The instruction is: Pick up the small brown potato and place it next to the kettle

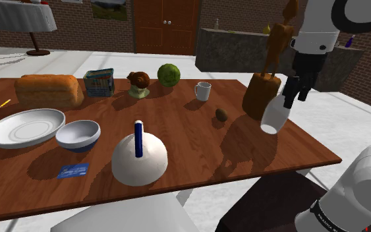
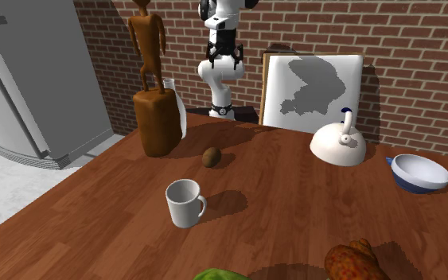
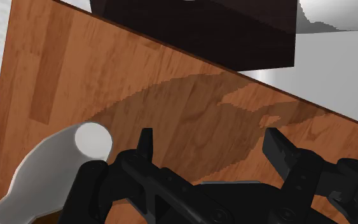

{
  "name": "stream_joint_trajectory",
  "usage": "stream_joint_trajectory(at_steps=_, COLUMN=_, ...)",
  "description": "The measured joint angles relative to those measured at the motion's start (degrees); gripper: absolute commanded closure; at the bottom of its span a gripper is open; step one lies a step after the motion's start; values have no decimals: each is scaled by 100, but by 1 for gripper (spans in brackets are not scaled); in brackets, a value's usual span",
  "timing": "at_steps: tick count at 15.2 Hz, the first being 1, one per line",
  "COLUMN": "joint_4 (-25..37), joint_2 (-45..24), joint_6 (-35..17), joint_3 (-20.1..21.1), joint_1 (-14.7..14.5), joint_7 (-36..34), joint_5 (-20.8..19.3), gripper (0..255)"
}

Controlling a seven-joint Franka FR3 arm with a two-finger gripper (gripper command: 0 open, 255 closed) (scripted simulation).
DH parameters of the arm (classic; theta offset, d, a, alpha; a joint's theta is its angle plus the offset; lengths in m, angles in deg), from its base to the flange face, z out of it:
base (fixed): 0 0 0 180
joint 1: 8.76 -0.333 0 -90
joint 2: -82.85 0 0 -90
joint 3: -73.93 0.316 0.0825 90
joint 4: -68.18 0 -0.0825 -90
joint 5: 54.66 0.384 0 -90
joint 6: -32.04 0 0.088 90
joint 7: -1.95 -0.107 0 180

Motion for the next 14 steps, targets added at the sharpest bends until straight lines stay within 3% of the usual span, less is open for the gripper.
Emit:
stream_joint_trajectory(at_steps=4, joint_4=83, joint_2=-444, joint_6=-299, joint_3=-22, joint_1=26, joint_7=-26, joint_5=-16, gripper=0)
stream_joint_trajectory(at_steps=14, joint_4=977, joint_2=-2760, joint_6=-1451, joint_3=-192, joint_1=162, joint_7=-62, joint_5=-99, gripper=0)
